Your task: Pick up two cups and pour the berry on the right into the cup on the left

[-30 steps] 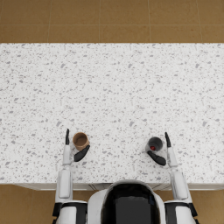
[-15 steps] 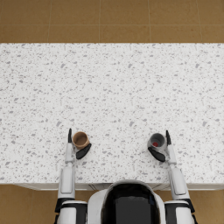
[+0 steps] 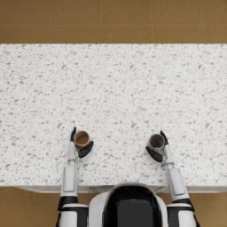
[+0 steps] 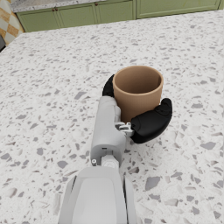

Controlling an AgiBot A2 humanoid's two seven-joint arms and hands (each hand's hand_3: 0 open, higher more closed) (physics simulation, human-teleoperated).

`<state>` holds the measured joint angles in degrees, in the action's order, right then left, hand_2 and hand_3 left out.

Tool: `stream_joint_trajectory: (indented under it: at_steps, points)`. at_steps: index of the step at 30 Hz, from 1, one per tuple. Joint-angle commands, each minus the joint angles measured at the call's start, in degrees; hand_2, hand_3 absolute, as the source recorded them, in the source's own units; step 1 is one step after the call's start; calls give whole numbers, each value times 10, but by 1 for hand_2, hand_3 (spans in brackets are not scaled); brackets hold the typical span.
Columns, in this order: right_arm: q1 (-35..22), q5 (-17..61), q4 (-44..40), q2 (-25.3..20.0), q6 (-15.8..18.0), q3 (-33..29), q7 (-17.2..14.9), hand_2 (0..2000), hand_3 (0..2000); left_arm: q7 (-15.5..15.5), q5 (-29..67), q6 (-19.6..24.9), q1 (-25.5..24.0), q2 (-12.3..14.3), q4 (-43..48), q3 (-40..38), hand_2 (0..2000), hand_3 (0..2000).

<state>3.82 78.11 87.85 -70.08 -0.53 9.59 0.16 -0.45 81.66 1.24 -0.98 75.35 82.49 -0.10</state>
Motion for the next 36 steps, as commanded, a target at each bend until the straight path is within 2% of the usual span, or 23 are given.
stream_joint_trajectory:
  at_steps: [1,6,10,13,16,21,26,33,36]
  points:
    - [-8,0,-3,-3,9,-5,-1,2000,1280,0,0,3,0,-1,-17,3,2000,1280]
    - [-15,-1,28,-12,31,-12,2,2000,1280,2,0,12,-11,-1,77,13,2000,1280]
    - [-36,-1,102,-24,41,-28,1,2000,1280,3,0,14,7,6,156,34,2000,1280]
    - [-65,-1,127,-37,45,-31,1,2000,1280,3,0,13,40,18,160,56,2000,1280]
    - [-103,-1,109,-53,48,-32,1,2000,1280,3,0,12,78,35,142,80,2000,1280]
    - [-190,90,89,-89,49,-23,0,2000,1280,3,72,9,128,60,112,115,2000,1280]
    - [-285,181,46,-125,54,-16,0,2000,1280,2,149,9,145,72,103,137,2000,1280]
    - [-357,308,24,-157,54,26,0,2000,1280,2,170,11,173,90,82,156,2000,1280]
    - [-362,363,32,-162,57,45,0,2000,1280,2,172,11,175,93,77,158,2000,1280]
